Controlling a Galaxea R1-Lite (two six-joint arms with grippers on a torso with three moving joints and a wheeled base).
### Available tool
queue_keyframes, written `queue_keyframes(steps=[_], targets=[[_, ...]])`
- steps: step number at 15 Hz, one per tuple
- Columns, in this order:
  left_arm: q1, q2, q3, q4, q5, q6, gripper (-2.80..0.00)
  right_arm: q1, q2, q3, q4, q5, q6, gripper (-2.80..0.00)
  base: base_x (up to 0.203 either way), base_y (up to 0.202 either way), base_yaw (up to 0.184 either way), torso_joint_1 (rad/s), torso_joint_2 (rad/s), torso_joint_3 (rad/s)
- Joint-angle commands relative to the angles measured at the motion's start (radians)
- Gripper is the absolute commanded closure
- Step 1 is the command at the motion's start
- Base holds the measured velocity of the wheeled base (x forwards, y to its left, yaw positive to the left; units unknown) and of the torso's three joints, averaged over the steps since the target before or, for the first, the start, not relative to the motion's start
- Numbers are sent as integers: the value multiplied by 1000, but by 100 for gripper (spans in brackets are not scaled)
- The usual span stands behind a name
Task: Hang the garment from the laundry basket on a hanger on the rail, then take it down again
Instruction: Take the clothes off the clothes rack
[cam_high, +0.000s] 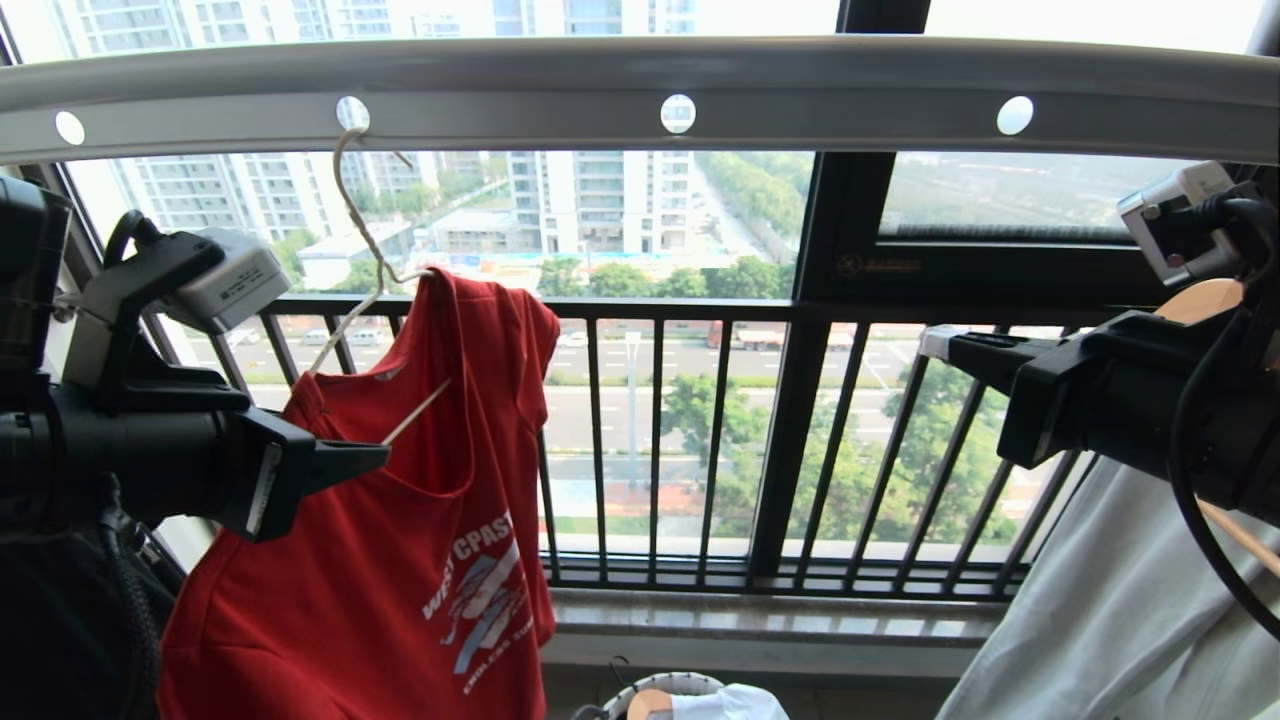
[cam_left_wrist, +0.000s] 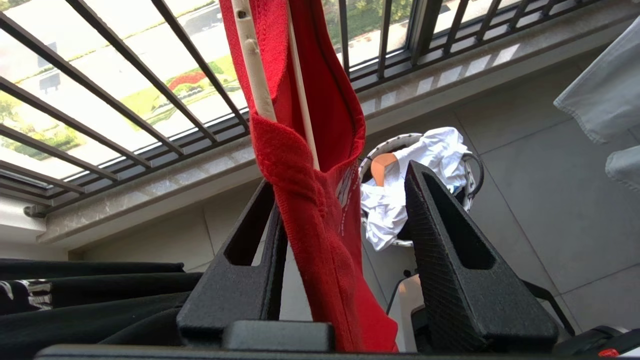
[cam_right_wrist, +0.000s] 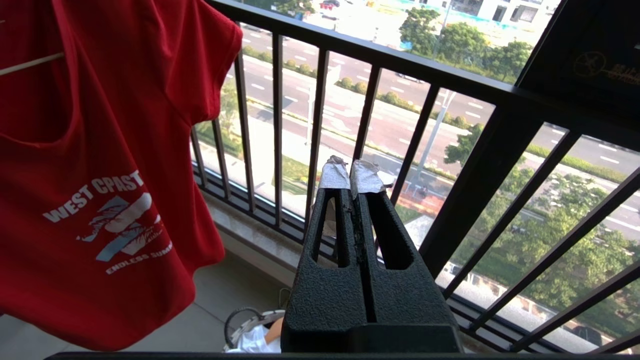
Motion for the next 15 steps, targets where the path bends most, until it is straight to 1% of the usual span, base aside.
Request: queue_keyframes(steps=[1,5,6,7,10,12,13,15], targets=[[9,23,5,2,2,3,0,0,11,0,-3,0,-1,0,0,0,0,0,0,0],[18,16,5,2,0,3,0,6,19,0,-4,3,5,0,0,0,0,0,0,0],[19,11,5,3,0,3,0,20,22,0,-4,3,26,0,0,0,0,0,0,0],[19,9,8,2,0,4,0,46,25,-3,-4,3,55,0,0,0,0,0,0,0],[18,4,10,2,0,7,0,132,34,-3,-4,3,87,0,0,0,0,0,0,0],[17,-24,16,3,0,9,0,208,38,-2,-2,3,110,0,0,0,0,0,0,0],[18,-38,18,3,0,10,0,249,44,-1,-2,3,135,0,0,0,0,0,0,0],[19,-44,20,3,0,10,0,282,92,-5,-5,3,181,0,0,0,0,0,0,0]])
